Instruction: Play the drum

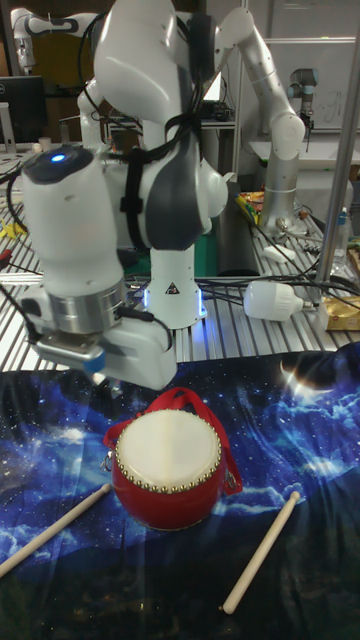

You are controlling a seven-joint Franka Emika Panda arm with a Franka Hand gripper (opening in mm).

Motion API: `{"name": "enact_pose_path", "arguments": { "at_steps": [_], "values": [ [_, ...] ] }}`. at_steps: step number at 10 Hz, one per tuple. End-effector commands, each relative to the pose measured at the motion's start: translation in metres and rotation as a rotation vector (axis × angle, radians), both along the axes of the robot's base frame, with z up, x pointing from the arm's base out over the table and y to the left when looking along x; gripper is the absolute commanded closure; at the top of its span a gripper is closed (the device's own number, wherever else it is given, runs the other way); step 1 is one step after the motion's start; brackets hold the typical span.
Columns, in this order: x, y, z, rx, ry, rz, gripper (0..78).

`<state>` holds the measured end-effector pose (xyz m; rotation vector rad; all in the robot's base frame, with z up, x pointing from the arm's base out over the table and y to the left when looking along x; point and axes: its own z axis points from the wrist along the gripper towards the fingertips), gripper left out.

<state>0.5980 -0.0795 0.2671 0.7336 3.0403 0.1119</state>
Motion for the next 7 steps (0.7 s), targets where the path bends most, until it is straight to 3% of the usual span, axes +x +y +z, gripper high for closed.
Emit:
{"name": "enact_pose_path", "arguments": {
  "at_steps": [1,7],
  "values": [
    [0.022,-0.035,-0.017,0.000,-0.006,0.008,77.6],
    [0.033,-0.061,-0.028,-0.030,-0.001,0.007,77.6]
  ]
}}
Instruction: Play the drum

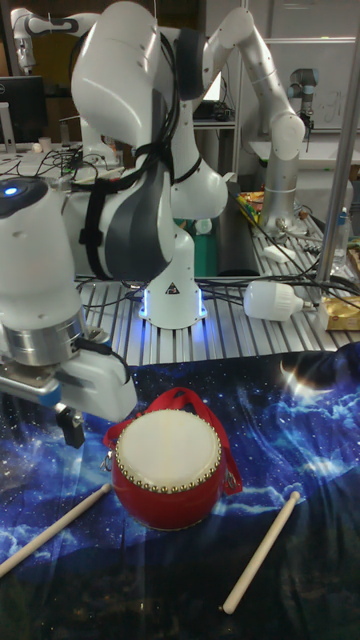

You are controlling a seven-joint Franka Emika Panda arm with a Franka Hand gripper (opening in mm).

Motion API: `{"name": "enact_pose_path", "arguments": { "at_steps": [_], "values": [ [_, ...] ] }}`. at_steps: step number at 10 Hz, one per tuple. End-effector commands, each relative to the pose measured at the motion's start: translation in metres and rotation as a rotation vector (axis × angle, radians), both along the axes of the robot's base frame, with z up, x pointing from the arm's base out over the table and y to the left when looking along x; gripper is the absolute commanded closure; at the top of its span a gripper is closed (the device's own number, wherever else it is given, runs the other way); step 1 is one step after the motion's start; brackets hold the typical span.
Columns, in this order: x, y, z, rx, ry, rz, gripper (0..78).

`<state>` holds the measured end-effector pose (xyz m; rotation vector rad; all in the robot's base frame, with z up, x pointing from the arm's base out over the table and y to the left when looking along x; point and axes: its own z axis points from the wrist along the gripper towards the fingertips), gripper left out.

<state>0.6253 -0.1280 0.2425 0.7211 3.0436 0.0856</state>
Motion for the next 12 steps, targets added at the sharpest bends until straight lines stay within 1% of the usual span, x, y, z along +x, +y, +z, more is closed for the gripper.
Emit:
{"name": "enact_pose_path", "arguments": {
  "at_steps": [1,2,3,7,8,9,12],
  "values": [
    [0.0069,-0.0173,-0.0047,-0.015,-0.005,0.007,77.6],
    [0.0077,-0.0200,-0.0056,-0.020,-0.009,0.013,77.6],
    [0.0082,-0.0213,-0.0061,-0.034,-0.013,0.012,77.6],
    [0.0083,-0.0213,-0.0062,-0.035,-0.012,-0.002,77.6],
    [0.0083,-0.0213,-0.0062,-0.029,-0.012,0.003,77.6],
    [0.0083,-0.0213,-0.0062,-0.010,-0.008,-0.004,77.6],
    [0.0083,-0.0213,-0.0062,-0.010,-0.005,-0.069,77.6]
  ]
}}
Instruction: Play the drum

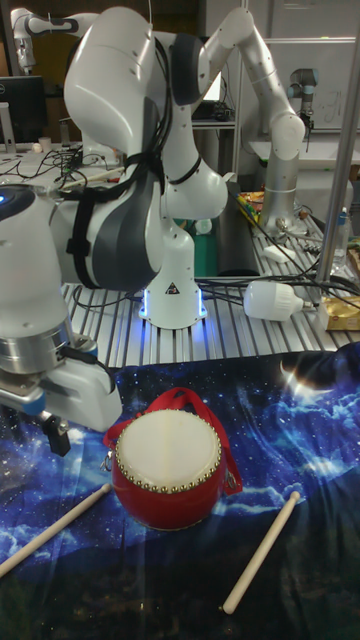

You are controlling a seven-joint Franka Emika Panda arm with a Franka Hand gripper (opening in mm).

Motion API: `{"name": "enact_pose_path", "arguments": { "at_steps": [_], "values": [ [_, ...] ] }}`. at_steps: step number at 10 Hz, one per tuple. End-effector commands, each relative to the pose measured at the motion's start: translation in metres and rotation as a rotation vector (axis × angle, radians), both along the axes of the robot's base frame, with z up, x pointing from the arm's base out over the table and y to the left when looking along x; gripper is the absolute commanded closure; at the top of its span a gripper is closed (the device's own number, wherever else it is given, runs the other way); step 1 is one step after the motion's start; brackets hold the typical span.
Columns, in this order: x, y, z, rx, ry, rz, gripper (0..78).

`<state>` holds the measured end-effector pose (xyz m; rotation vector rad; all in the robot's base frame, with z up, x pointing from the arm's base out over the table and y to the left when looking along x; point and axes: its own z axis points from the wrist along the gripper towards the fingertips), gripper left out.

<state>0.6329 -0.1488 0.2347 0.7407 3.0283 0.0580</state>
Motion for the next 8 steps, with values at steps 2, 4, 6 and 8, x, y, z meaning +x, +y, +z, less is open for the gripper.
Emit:
{"name": "enact_pose_path", "arguments": {
  "at_steps": [2,4,6,8],
  "values": [
    [0.0007,-0.0005,0.0016,0.009,0.000,-0.073,77.6],
    [0.0007,-0.0005,0.0016,0.004,-0.005,-0.078,77.6],
    [0.0022,-0.0014,0.0000,0.000,-0.002,-0.094,77.6],
    [0.0069,-0.0039,-0.0042,-0.005,-0.003,-0.101,77.6]
  ]
}}
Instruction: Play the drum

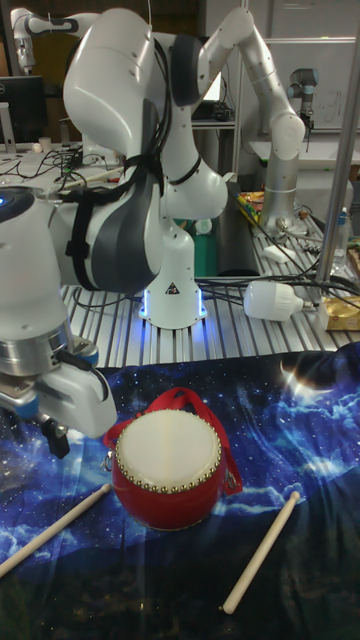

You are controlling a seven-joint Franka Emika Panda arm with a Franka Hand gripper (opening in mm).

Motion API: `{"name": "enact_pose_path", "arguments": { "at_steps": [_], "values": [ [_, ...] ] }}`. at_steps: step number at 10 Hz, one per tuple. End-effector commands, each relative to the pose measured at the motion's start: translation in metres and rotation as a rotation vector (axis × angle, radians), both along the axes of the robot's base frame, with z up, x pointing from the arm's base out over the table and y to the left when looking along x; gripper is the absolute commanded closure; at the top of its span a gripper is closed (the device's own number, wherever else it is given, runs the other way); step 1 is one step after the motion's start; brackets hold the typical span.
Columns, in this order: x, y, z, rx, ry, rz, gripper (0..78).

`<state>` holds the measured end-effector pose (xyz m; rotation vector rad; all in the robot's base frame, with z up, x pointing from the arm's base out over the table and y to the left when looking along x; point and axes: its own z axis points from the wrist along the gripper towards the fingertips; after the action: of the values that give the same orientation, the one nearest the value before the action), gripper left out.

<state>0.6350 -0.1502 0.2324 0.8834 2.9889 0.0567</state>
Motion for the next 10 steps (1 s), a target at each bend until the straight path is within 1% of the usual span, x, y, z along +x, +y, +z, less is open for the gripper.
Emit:
{"name": "enact_pose_path", "arguments": {
  "at_steps": [1,4,5,7,10],
  "values": [
    [0.012,-0.007,-0.009,-0.006,0.002,-0.014,77.6],
    [0.026,-0.021,-0.027,-0.008,0.002,-0.038,77.6],
    [0.028,-0.022,-0.028,-0.007,0.005,-0.047,77.6],
    [0.033,-0.028,-0.038,-0.008,0.009,-0.068,77.6],
    [0.032,-0.035,-0.046,-0.006,0.009,-0.070,77.6]
  ]
}}
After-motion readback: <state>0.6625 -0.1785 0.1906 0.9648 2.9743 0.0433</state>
